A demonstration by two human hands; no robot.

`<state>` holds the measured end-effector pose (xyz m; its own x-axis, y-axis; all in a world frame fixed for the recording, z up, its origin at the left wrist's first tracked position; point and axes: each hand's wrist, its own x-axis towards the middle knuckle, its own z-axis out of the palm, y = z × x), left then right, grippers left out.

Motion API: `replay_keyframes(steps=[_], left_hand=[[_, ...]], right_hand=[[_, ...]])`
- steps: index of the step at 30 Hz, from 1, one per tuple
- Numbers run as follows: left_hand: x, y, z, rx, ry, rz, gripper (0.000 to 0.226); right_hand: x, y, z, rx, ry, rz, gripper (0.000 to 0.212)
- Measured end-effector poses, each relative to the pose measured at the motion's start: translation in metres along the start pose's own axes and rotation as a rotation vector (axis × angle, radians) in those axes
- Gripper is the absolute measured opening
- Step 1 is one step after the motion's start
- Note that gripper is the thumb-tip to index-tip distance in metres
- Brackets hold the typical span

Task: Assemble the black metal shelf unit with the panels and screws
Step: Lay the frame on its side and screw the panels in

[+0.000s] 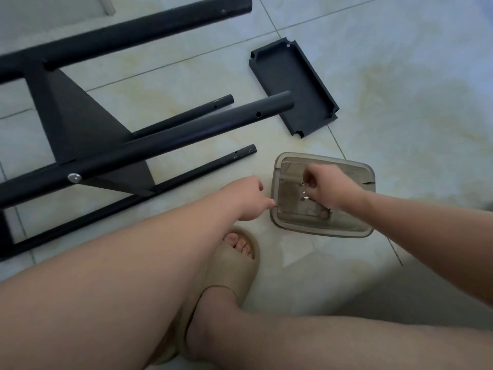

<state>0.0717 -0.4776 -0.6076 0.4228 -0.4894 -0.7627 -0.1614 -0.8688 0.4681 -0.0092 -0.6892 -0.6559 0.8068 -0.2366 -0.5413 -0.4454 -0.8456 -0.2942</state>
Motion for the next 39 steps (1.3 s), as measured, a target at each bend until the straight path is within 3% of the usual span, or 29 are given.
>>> replay_keyframes(steps=[4,9,12,16,19,22,27,30,35,37,39], left_hand=[[-0.038,0.002,-0.041,0.149,-0.175,-0.001,0.044],[-0.099,-0.01,-0.092,0.091,-0.335,-0.12,0.032],[-0.138,-0.023,-0.119,-0.08,-0.243,-0.128,0.027],[-0.184,-0.052,-0.147,-0.523,0.089,-0.038,0.032],[-0.215,-0.074,-0.156,-0.978,0.096,0.008,0.05],[-0.238,-0.093,-0.158,-1.238,0.012,0.056,0.058],[-0.258,-0.109,-0.167,-1.416,-0.017,0.135,0.064],[-0.264,-0.112,-0.174,-1.524,-0.024,0.16,0.056],[-0.262,-0.133,-0.177,-1.541,0.016,0.065,0.039],[-0.259,-0.147,-0.18,-1.526,0.048,0.02,0.029],[-0.255,-0.159,-0.183,-1.508,0.094,-0.017,0.033]], right_hand=[[-0.029,-0.04,-0.048,0.056,0.04,-0.064,0.004],[-0.077,-0.104,-0.102,0.247,0.154,-0.136,0.013],[-0.106,-0.15,-0.127,0.499,0.183,-0.176,0.012],[-0.14,-0.218,-0.149,0.647,0.255,-0.267,0.007],[-0.159,-0.269,-0.152,0.646,0.264,-0.346,0.011],[-0.169,-0.314,-0.144,0.587,0.257,-0.408,0.009],[-0.168,-0.37,-0.123,0.473,0.262,-0.444,0.01],[-0.164,-0.392,-0.117,0.426,0.249,-0.46,0.01],[-0.145,-0.403,-0.124,0.427,0.314,-0.442,0.018],[-0.135,-0.399,-0.124,0.432,0.289,-0.404,0.017],[-0.123,-0.393,-0.118,0.385,0.22,-0.35,0.014]])
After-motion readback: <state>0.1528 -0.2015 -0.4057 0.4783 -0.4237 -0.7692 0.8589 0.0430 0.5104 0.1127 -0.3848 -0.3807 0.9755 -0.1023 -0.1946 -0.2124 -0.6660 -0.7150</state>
